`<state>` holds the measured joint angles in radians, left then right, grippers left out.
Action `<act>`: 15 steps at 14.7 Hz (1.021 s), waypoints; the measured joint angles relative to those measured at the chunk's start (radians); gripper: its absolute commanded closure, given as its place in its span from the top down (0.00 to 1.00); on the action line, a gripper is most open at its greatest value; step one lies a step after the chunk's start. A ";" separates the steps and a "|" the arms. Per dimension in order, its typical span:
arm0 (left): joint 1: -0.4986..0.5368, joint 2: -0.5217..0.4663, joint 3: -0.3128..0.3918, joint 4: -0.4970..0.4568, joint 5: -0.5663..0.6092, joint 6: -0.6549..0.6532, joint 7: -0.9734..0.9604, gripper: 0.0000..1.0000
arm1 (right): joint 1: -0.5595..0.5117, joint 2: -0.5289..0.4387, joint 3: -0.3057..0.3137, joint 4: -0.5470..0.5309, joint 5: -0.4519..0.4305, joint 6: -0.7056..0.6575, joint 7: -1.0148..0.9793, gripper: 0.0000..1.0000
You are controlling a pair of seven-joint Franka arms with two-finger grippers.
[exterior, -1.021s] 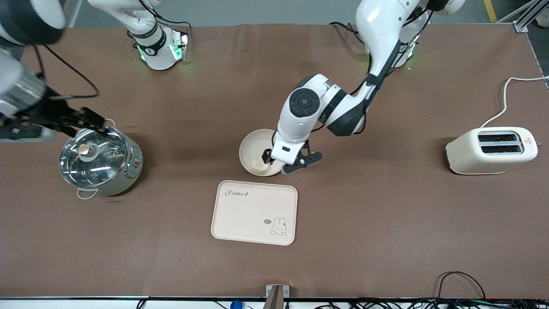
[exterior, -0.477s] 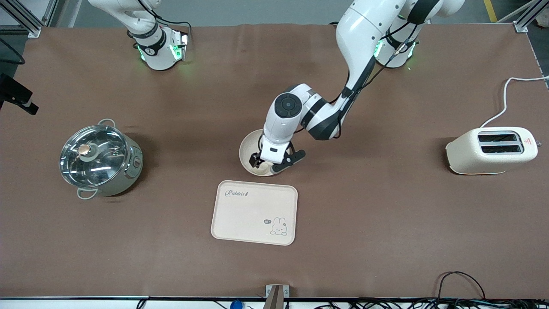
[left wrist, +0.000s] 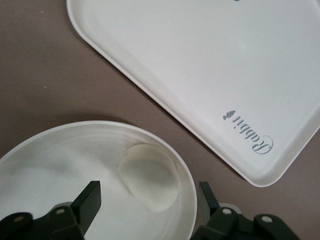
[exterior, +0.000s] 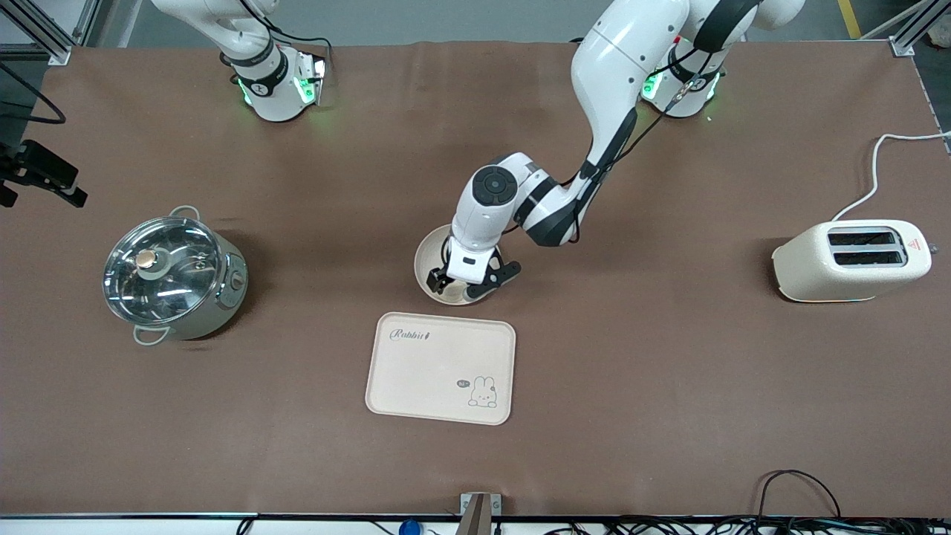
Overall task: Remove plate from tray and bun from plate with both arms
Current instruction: 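Lower the left gripper onto the bun and close it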
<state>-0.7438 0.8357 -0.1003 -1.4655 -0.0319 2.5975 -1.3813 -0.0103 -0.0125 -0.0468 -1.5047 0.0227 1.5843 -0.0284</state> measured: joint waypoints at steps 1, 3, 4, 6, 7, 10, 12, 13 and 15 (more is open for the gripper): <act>0.000 0.013 0.000 0.000 0.000 0.021 0.000 0.84 | 0.000 0.001 -0.001 0.000 0.000 0.000 0.000 1.00; -0.003 0.030 0.000 0.001 0.000 0.039 -0.001 0.81 | 0.000 0.001 -0.003 0.000 0.000 0.000 0.000 1.00; -0.005 0.034 0.000 0.001 0.000 0.041 -0.001 0.79 | 0.000 0.001 -0.003 0.000 0.000 0.000 0.000 1.00; -0.010 0.034 0.000 0.004 0.000 0.042 -0.002 0.74 | 0.000 0.001 -0.003 0.000 0.000 0.000 0.000 1.00; -0.011 0.034 0.000 0.005 0.000 0.042 -0.002 0.71 | 0.000 0.002 -0.003 0.000 0.000 0.000 0.000 1.00; -0.012 0.038 0.000 0.005 0.000 0.041 -0.002 0.64 | 0.001 0.004 -0.003 0.000 0.000 0.000 0.000 1.00; -0.012 0.042 0.001 0.005 0.000 0.042 -0.002 0.55 | 0.001 0.005 -0.003 0.000 0.000 0.001 0.000 1.00; -0.012 0.044 0.001 0.005 0.000 0.042 -0.002 0.46 | 0.001 0.006 -0.003 0.000 0.000 0.001 0.000 1.00; -0.012 0.046 0.001 0.005 0.000 0.042 -0.002 0.34 | 0.001 0.007 -0.003 0.000 0.000 0.002 0.000 1.00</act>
<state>-0.7557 0.8812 -0.0988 -1.4609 -0.0318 2.6391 -1.3836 -0.0089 -0.0057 -0.0497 -1.5044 0.0226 1.5863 -0.0280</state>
